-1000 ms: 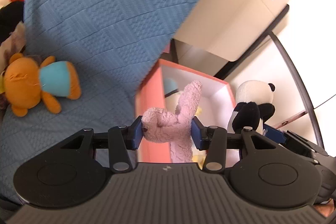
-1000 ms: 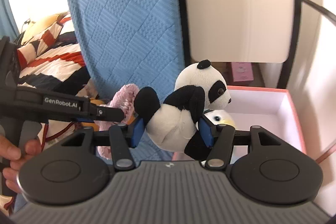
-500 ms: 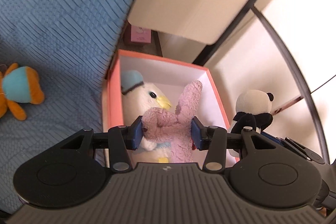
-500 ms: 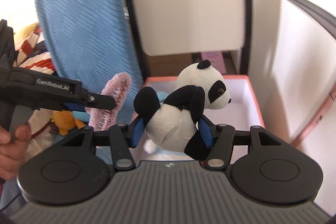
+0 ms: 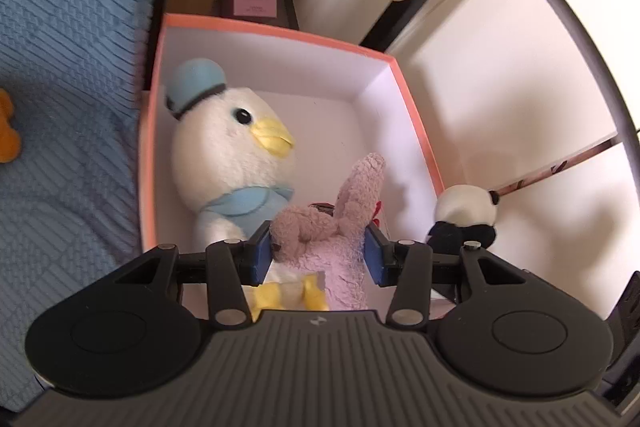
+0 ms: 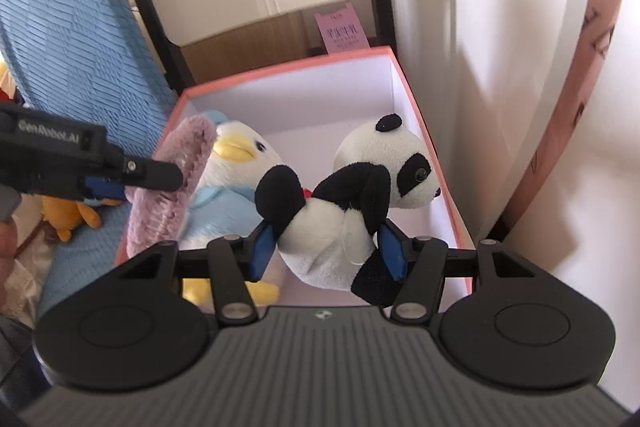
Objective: Organize objects
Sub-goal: 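Carry pink bunny into pink box with left tool while right tool carries panda in, then open left tool releasing pink bunny while right tool releases panda in box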
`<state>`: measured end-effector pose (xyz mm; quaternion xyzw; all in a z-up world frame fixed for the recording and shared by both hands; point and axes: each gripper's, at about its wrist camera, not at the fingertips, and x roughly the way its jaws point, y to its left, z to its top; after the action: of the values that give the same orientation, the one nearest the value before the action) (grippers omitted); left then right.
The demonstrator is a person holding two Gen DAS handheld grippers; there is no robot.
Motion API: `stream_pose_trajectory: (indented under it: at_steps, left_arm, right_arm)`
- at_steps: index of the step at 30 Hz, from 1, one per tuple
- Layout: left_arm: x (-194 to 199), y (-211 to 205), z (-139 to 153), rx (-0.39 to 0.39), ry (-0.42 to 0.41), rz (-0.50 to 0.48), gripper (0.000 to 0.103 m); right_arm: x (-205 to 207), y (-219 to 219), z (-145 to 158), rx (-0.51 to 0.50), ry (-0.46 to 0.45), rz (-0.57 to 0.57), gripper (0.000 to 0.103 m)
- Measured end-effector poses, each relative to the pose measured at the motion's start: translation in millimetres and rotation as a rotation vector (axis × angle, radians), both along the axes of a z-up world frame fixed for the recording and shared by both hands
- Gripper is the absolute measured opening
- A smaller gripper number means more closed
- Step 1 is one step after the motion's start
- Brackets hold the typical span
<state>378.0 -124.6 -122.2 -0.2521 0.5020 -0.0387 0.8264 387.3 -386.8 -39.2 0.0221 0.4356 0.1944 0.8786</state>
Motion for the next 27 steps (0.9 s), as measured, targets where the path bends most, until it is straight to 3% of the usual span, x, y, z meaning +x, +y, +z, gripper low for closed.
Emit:
stream_pose_trajectory:
  at_steps: [7,13,16,18,21,25,27]
  left_arm:
    - [17,-18,-22,0.014,0.043,-0.035,0.053]
    - [16,-16,-24,0.012,0.041,-0.036,0.053]
    - [12,-16,-13,0.028,0.01,-0.049,0.059]
    - [9,-13,-5,0.025,-0.002,-0.05,0.07]
    - [-3,-10,12,0.056,-0.05,-0.047,0.071]
    - [-23,-1,36,0.072,-0.11,-0.022,0.071]
    - [-35,5,47,0.073,-0.137,-0.01,0.071]
  right_arm:
    - [8,-9,-28,-0.002,0.049,-0.019,0.06]
    - [7,-13,-27,-0.003,0.041,-0.03,0.061]
    - [7,-12,-25,-0.007,0.034,-0.037,0.065]
    - [9,-12,-23,-0.017,0.043,-0.05,0.067]
    - [7,-12,-16,-0.014,0.042,-0.055,0.078]
    - [-2,-8,4,-0.006,-0.015,-0.038,0.079]
    - [-6,-5,16,0.005,-0.047,-0.032,0.09]
